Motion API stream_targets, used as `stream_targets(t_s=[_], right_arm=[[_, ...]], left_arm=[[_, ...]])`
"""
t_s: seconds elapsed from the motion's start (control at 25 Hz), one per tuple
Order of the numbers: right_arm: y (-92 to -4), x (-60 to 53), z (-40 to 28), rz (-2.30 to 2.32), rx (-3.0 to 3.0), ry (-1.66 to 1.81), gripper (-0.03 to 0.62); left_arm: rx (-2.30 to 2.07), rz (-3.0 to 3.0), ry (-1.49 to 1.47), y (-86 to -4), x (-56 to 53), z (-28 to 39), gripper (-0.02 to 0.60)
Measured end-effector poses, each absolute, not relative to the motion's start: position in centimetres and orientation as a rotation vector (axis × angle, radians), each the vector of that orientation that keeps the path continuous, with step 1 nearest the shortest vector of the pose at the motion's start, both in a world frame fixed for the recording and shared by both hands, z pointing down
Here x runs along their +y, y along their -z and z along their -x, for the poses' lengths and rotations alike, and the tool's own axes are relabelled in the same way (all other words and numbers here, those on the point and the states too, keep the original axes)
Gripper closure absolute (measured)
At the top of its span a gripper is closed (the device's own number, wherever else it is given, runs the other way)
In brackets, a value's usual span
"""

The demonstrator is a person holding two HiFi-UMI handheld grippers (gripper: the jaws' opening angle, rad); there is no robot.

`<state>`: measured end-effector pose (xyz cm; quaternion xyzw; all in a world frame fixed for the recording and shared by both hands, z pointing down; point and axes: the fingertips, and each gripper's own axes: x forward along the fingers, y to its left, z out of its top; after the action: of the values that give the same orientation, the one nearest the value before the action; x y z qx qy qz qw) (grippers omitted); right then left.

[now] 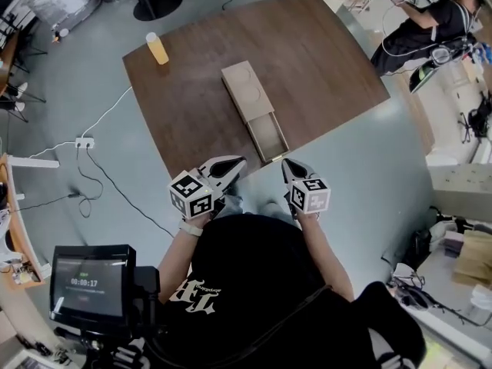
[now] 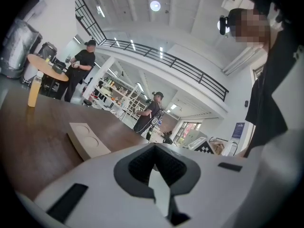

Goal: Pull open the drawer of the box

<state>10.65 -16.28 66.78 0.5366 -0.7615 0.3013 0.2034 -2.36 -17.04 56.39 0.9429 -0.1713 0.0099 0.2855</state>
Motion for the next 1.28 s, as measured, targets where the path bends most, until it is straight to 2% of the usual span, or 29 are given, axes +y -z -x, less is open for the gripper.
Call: stream_targets(t_s=[0.24,0.56,0.88,1.28], right_arm=[[-63.6,-15.7,-10.6,-1.412,-2.249,-0.718,0.608],[-61.3,-12.2,-13.4,-1.352,-2.366,-0.713,0.608],[-62.2,-9.2,-22.0,-1.291,-2.424,-0.737,0.607],[-59.4,-10.7,-22.6,-1.314,-2.485,-0.720,0.607]], left_arm=[[-0.535,-2.508,-0.034,-56.1,-14.4,0.9,0.581],[-0.547,-2.512,-0.073,-55.6,-10.2,-4.4,0.581],[-0.606,-2.500,-0.077,-56.8,-7.4,-13.0,0.581],[-0.572,-2.497,-0.059,-56.5,-6.8,-14.6,0.581]])
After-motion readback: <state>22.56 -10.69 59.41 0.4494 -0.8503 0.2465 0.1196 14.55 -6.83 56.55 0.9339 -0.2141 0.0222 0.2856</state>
